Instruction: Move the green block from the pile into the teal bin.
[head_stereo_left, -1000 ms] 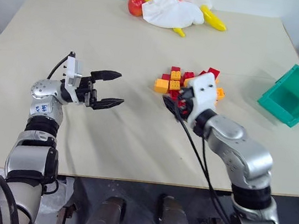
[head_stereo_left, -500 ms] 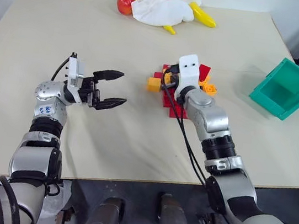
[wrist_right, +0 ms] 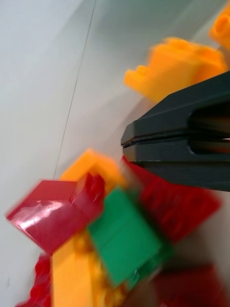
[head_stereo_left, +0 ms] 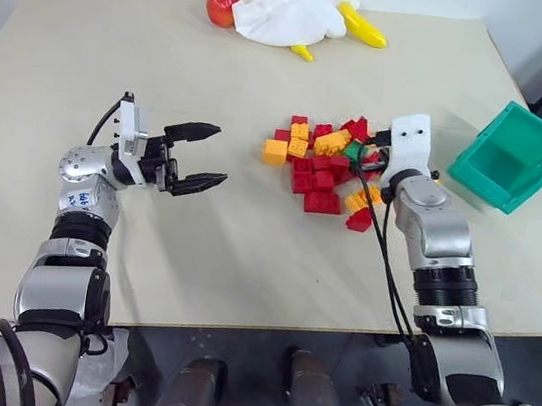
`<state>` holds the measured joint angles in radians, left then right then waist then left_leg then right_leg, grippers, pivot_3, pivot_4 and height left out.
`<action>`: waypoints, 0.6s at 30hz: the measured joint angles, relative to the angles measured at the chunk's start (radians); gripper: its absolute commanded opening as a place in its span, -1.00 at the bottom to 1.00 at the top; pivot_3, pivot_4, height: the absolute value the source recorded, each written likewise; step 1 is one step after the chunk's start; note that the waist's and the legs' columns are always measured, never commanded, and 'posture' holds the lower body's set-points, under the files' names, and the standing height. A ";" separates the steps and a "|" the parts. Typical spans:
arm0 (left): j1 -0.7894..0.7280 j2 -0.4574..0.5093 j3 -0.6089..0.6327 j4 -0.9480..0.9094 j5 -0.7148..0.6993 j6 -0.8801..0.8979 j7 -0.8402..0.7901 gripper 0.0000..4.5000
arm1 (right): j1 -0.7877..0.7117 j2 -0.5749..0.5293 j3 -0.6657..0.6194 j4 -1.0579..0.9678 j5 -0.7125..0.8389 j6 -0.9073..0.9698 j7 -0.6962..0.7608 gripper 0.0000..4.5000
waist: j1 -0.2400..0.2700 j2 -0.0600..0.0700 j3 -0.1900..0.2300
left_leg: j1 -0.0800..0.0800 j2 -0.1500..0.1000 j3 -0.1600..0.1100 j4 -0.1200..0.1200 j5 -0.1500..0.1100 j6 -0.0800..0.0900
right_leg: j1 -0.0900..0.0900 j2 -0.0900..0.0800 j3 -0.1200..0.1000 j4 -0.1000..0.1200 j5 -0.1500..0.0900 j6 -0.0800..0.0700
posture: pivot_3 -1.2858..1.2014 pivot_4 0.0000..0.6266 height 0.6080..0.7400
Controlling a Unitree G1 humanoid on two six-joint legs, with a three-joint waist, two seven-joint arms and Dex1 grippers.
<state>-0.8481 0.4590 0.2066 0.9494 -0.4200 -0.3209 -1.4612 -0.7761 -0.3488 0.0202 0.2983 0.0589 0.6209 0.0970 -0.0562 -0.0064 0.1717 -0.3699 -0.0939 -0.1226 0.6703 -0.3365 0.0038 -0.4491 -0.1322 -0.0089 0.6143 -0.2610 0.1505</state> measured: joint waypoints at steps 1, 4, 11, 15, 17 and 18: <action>0.001 0.000 0.000 0.000 0.000 0.000 0.002 1.00 | 0.001 -0.005 0.001 -0.008 -0.001 0.006 0.017 -0.99 | -0.001 0.000 0.000 | 0.000 0.000 0.001 0.000 0.000 0.000 | 0.000 0.000 0.000 0.001 0.000 0.000 | 0.03 -0.52 1.00; 0.002 -0.004 0.000 0.000 0.001 -0.002 0.007 1.00 | -0.003 -0.001 0.016 -0.023 0.001 0.007 0.080 -0.99 | -0.002 0.000 0.000 | 0.000 0.000 0.001 0.002 0.000 0.000 | -0.001 0.000 0.001 0.002 0.000 0.000 | 0.03 -0.52 1.00; 0.005 -0.017 -0.001 -0.004 0.002 -0.005 0.021 1.00 | -0.043 0.080 0.077 0.002 0.004 -0.032 0.201 -0.99 | 0.001 0.000 0.000 | 0.000 0.000 0.001 0.006 0.000 0.000 | 0.000 0.000 0.002 0.006 0.000 0.000 | 0.03 -0.52 1.00; 0.018 -0.019 -0.001 -0.022 0.002 -0.006 0.027 1.00 | -0.018 0.087 0.127 -0.101 0.047 0.033 0.323 -0.99 | 0.002 0.000 0.000 | -0.001 -0.001 0.001 0.007 0.000 0.000 | -0.001 0.000 0.002 0.006 0.000 0.000 | 0.03 -0.52 1.00; 0.028 -0.018 0.001 -0.036 0.002 -0.007 0.030 1.00 | 0.028 0.077 0.147 -0.226 0.106 0.081 0.408 -0.99 | 0.004 0.000 0.000 | -0.001 0.000 0.000 0.007 0.000 0.000 | -0.001 0.000 0.001 0.006 0.000 0.000 | 0.03 -0.52 1.00; 0.032 -0.018 0.000 -0.040 0.002 -0.006 0.031 1.00 | 0.048 0.066 0.151 -0.281 0.133 0.103 0.443 -0.99 | 0.006 0.000 0.000 | -0.001 -0.001 0.000 0.007 0.000 0.000 | -0.001 0.000 0.001 0.005 0.000 0.000 | 0.03 -0.52 1.00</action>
<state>-0.8161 0.4409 0.2069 0.9094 -0.4176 -0.3274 -1.4307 -0.7277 -0.2824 0.1715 0.0168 0.1922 0.7238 0.5396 -0.0501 -0.0065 0.1717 -0.3712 -0.0948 -0.1228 0.6775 -0.3369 0.0039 -0.4498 -0.1325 -0.0077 0.6197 -0.2609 0.1505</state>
